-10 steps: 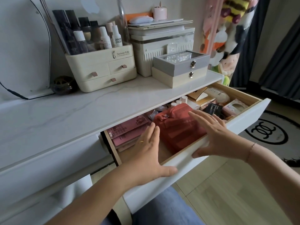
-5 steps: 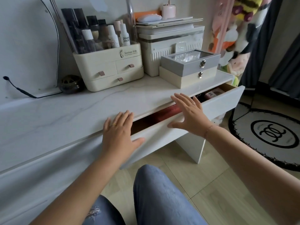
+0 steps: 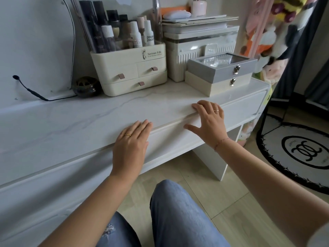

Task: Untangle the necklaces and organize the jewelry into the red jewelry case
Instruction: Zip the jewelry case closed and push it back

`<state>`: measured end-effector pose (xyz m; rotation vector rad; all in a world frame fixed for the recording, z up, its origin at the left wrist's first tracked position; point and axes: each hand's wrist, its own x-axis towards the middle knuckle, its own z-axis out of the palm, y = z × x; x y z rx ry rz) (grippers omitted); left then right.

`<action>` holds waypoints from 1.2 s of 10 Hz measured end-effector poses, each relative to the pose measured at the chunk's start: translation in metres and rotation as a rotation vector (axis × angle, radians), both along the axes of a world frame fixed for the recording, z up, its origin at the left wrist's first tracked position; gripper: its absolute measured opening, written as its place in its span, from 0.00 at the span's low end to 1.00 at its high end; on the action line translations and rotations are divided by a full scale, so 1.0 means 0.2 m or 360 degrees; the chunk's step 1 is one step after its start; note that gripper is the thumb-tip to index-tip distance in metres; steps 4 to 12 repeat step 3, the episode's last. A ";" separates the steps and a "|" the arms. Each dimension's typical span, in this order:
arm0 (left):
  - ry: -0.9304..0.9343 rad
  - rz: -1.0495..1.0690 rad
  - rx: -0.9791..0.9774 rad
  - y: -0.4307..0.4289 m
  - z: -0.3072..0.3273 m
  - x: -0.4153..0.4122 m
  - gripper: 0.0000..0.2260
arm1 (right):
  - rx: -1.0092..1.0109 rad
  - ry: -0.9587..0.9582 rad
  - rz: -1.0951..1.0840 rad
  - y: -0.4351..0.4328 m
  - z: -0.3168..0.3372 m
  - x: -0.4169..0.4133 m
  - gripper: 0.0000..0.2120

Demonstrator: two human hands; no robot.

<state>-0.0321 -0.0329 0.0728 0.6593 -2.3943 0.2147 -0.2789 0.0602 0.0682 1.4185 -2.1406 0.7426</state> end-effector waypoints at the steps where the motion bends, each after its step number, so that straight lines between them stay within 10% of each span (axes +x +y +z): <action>1: 0.0071 0.0012 0.0020 -0.01 -0.02 -0.02 0.29 | 0.0020 0.0012 -0.0027 0.01 0.00 0.01 0.32; 3: 0.0295 -0.0180 -0.0243 0.17 -0.21 0.15 0.16 | 0.0052 -0.0026 -0.0025 0.06 0.01 0.07 0.31; 12: 0.0295 -0.0180 -0.0243 0.17 -0.21 0.15 0.16 | 0.0052 -0.0026 -0.0025 0.06 0.01 0.07 0.31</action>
